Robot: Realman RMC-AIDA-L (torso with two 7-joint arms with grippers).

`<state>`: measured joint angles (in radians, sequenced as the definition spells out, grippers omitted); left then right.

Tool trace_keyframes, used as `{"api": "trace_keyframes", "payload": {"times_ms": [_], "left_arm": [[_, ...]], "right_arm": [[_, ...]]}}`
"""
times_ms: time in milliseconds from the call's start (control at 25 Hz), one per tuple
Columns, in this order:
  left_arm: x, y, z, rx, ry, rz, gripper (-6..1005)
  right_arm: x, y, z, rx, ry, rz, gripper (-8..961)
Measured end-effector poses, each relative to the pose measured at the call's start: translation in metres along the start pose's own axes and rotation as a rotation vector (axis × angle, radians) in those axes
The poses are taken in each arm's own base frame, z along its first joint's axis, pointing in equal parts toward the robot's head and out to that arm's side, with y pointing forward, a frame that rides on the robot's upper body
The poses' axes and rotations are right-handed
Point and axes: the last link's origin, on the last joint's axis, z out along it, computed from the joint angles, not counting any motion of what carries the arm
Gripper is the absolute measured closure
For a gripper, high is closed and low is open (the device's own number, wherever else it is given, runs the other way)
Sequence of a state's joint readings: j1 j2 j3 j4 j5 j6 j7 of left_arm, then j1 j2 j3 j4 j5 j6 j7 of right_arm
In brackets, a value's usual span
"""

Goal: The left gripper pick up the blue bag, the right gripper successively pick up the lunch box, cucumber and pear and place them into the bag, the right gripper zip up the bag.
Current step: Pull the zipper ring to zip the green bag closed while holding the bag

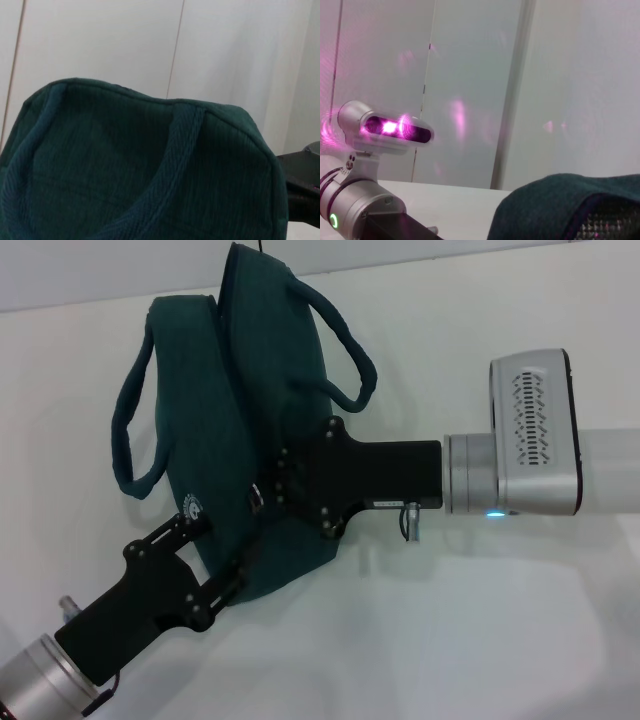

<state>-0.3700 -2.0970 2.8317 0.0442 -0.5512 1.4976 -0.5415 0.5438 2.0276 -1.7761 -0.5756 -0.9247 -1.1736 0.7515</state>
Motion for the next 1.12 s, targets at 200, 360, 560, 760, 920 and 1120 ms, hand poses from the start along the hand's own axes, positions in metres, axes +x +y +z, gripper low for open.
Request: {"api": "trace_keyframes", "payload": {"times_ms": [200,360,560,760,920,1120], "left_arm": [[0.002,-0.002,0.001,0.008,0.008,0.053,399],[0.004,0.001,0.005,0.007,0.034,0.129,477],[0.007,-0.001,0.008,-0.005,0.035,0.154,527],[0.009,-0.002,0.01,-0.011,0.04,0.157,577],[0.012,-0.004,0.015,-0.024,0.042,0.168,639],[0.015,-0.006,0.02,-0.033,0.044,0.179,684]], "right_arm": [[0.001,0.001,-0.006,0.027,-0.013,-0.007,879],[0.002,0.004,-0.017,0.043,-0.041,0.001,866],[-0.002,0.011,-0.048,0.093,-0.149,0.006,850],[0.001,0.015,-0.073,0.169,-0.189,0.008,835],[0.01,0.019,-0.075,0.178,-0.167,0.014,822],[0.024,0.021,-0.077,0.188,-0.096,0.021,807]]}}
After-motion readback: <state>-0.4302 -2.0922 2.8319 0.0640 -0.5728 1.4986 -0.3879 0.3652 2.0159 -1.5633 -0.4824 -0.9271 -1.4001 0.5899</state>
